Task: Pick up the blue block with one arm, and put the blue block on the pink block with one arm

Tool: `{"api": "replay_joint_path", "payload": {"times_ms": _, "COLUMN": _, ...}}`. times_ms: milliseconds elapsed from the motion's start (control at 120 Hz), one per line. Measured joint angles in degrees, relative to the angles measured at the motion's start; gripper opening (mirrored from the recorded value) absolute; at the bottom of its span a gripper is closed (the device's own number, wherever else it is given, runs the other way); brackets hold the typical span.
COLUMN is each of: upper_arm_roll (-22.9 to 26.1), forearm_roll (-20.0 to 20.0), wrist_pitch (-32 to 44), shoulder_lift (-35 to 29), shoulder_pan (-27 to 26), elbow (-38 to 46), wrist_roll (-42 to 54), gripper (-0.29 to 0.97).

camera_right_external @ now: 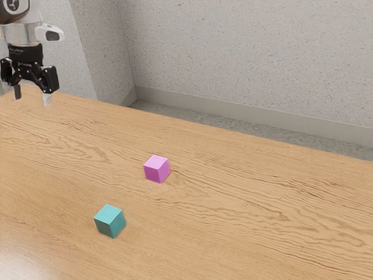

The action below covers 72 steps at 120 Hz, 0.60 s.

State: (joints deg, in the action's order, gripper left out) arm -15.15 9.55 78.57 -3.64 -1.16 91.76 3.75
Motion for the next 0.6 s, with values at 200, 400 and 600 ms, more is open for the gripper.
{"api": "replay_joint_path", "payload": {"times_ms": 200, "upper_arm_roll": -0.9, "forearm_roll": -2.8, "wrist_pitch": 3.0, "shoulder_lift": 3.3, "shoulder_pan": 0.8, "elbow": -1.0, "wrist_roll": 1.3, "gripper": 0.68}}
{"api": "replay_joint_path", "payload": {"times_ms": 400, "upper_arm_roll": 3.3, "forearm_roll": -11.8, "wrist_pitch": 0.0, "shoulder_lift": 2.7, "shoulder_pan": 6.4, "elbow": -8.1, "wrist_roll": 3.7, "gripper": 0.68}}
{"api": "replay_joint_path", "payload": {"times_ms": 600, "upper_arm_roll": 9.1, "forearm_roll": -18.5, "wrist_pitch": -0.7, "shoulder_lift": -3.4, "shoulder_pan": 2.5, "elbow": 0.7, "wrist_roll": 2.4, "gripper": 0.68}}
